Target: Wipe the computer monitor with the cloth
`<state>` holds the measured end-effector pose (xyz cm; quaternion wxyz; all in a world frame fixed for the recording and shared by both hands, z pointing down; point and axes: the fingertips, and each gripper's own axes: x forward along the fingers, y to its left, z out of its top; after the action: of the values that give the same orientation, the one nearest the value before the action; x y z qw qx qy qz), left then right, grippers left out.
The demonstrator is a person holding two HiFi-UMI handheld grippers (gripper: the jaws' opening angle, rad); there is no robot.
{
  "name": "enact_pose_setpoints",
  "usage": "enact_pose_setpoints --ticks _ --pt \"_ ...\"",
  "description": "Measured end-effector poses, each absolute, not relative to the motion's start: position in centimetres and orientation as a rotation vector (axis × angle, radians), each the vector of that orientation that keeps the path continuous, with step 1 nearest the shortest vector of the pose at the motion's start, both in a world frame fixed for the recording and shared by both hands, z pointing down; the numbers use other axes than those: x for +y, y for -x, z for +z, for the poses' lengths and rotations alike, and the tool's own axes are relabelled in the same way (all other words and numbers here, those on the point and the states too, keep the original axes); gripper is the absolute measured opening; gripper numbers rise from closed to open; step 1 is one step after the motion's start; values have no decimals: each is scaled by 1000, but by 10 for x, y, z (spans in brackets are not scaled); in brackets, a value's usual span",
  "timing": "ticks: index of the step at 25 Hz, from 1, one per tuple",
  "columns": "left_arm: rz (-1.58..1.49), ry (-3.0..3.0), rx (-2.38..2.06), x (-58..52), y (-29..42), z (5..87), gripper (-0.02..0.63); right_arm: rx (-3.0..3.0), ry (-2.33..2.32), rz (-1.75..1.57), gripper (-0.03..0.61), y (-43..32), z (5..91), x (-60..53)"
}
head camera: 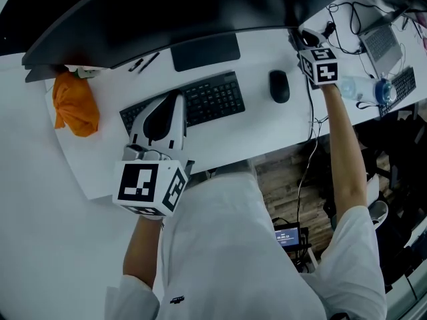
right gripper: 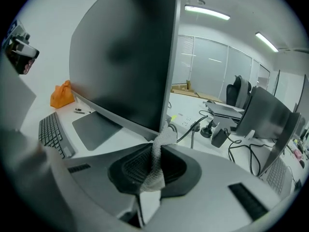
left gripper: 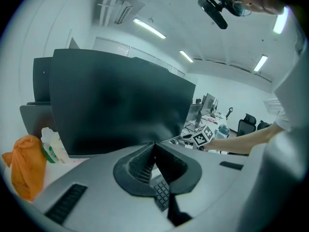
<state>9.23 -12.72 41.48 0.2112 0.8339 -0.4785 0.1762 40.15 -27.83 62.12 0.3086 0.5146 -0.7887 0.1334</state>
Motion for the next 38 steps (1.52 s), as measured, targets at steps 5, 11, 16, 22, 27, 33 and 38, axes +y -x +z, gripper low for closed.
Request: enact_pose_setpoints --ticks 5,11,16,22,27,33,38 --pt "497 -2308 -1329 -124 -88 418 18 -2098 -1352 378 41 -385 630 -279" --pt "488 -2294 -1347 -121 -78 417 18 -2167 -1349 384 41 -341 626 -275" --pt "478 -2284 -1372 -118 -64 414 18 -2209 -1412 454 40 -313 624 -274" --pt "465 -2263 -1395 -114 -48 413 18 -2253 -1403 498 41 -275 622 -272" --pt "451 -2247 -1410 -110 -36 414 18 -2284 -1379 520 40 -242 620 -270" --pt "431 -2227 -1435 -105 -19 412 18 -2323 -1363 549 40 -204 618 -268" --pt "417 -2201 -1459 -101 0 414 18 -2349 -1330 567 41 -169 618 -265"
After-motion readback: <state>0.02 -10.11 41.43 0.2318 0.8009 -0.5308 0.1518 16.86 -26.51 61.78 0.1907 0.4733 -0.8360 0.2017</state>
